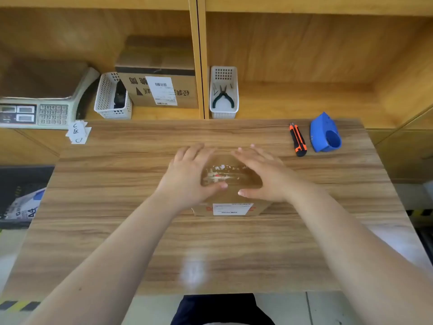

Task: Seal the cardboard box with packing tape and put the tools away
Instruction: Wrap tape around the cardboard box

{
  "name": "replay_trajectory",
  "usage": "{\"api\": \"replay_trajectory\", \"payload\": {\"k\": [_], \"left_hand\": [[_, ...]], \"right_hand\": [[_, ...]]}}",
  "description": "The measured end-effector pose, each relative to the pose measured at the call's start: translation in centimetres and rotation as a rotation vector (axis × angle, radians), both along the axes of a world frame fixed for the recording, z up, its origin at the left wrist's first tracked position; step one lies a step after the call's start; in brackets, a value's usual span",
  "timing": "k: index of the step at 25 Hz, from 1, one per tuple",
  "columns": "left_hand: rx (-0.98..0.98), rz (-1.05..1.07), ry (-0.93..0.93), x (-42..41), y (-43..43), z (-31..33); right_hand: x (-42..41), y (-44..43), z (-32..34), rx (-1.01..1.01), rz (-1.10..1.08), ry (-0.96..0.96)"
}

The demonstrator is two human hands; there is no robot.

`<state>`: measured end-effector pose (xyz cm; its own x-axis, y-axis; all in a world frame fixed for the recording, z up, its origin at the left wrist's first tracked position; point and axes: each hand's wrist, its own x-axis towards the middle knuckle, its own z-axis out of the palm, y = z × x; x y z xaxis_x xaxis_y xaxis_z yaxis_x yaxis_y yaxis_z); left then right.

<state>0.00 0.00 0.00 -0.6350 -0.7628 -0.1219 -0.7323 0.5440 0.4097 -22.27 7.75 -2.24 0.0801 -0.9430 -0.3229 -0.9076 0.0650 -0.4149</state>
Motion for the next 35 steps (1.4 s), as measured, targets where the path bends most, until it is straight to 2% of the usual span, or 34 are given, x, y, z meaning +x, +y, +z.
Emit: {"api": "replay_trajectory", "payload": {"k": [4,7,10,14,18,20,22,25,30,35], "left_hand": [[0.101,-0.034,-0.088,-1.2,2.3,-3.9],[0.005,-0.024,-0.122,-1.6,2.6,-6.0],[-0.061,-0.036,-0.127,-1.8,2.3,-6.4],[-0.048,-0.14,-0.179,-1.8,0.7,-6.4],[-0.029,-0.191,-0.319,-3.5,-3.1,-5.2],[-0.06,-0.207,-0.319,-4.5,-4.2,-4.6],[0.042,-0.22,-0.227,-5.1,-3.7,-4.2],[0.156,-0.218,-0.149,-6.2,-0.5,-4.8],[-0.058,-0.22,-0.249,-7.4,0.1,-7.4],[-0.081,-0.342,-0.21,-6.7,-3.4,-7.1]], "right_hand": [[0.5,-0.4,-3.1,0.009,0.172,0.203],[0.0,-0.3,-4.1,-0.02,0.226,0.269],[-0.8,-0.6,-4.1,-0.023,0.224,0.252],[-1.5,-2.3,-3.8,0.002,0.111,0.287],[-0.3,-3.3,-4.3,-0.061,-0.053,0.43],[0.4,-3.8,-4.6,-0.059,-0.161,0.518],[0.9,-4.2,-4.7,-0.03,-0.244,0.566],[1.4,-4.5,-5.0,-0.017,-0.268,0.572],[0.4,-4.8,-5.1,-0.023,-0.294,0.478],[-1.6,-4.7,-5.3,-0.035,-0.167,0.287]]}}
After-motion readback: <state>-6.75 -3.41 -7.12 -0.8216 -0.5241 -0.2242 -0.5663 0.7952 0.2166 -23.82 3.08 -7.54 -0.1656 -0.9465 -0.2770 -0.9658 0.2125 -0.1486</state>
